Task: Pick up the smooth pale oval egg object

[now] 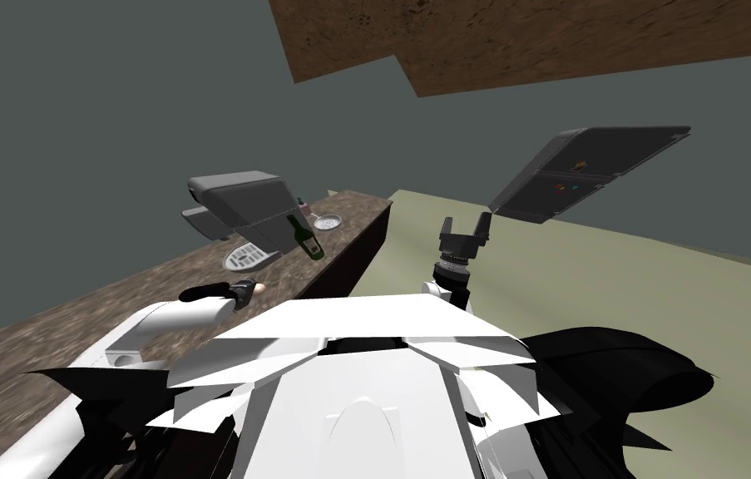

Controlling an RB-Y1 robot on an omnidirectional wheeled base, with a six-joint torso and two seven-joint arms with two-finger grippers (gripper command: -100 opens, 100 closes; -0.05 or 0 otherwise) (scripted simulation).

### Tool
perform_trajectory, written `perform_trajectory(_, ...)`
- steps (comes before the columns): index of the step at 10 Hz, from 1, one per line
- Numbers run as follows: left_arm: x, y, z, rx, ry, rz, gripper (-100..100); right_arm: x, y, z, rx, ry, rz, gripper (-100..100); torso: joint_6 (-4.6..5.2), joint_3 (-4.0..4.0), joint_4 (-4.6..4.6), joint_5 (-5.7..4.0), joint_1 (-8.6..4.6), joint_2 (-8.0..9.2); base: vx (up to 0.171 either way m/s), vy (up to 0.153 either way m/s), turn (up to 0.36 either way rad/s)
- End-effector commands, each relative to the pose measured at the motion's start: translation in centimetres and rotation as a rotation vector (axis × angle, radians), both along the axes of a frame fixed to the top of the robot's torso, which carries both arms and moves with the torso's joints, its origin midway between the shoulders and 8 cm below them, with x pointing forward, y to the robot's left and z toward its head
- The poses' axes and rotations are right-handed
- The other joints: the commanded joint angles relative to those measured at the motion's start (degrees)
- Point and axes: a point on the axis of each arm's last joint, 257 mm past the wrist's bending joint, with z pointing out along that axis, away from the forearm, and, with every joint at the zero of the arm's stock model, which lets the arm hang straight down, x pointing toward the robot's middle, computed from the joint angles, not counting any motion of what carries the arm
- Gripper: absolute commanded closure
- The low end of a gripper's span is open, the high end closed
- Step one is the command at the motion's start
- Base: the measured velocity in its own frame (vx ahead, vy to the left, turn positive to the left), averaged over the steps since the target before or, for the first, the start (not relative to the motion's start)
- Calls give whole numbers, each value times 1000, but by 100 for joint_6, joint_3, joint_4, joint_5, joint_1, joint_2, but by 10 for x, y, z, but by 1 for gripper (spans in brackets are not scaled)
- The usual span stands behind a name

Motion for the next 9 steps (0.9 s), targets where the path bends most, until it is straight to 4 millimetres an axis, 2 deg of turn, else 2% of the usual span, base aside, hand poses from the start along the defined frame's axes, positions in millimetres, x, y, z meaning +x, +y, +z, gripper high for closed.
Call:
perform_trajectory(1,-8,-2,0,1,6,-1,100,0,0,0,0,0,0,0,0,0,0,0,0,0,53,3,22)
perform_trajectory(6,-34,-12,14,7,-2,-19,100,0,0,0,0,0,0,0,4,0,0,0,-2,0,61,2,21)
perform_trajectory(7,-40,-12,12,7,9,-15,100,0,0,0,0,0,0,0,4,1,2,-2,-4,0,55,0,18)
perform_trajectory(8,-36,-11,12,7,5,-16,100,0,0,0,0,0,0,0,5,1,1,-1,-5,1,20,-2,4)
perform_trajectory(9,-36,-11,12,7,5,-16,0,0,0,0,0,0,0,0,6,4,2,-1,-4,8,0,0,0)
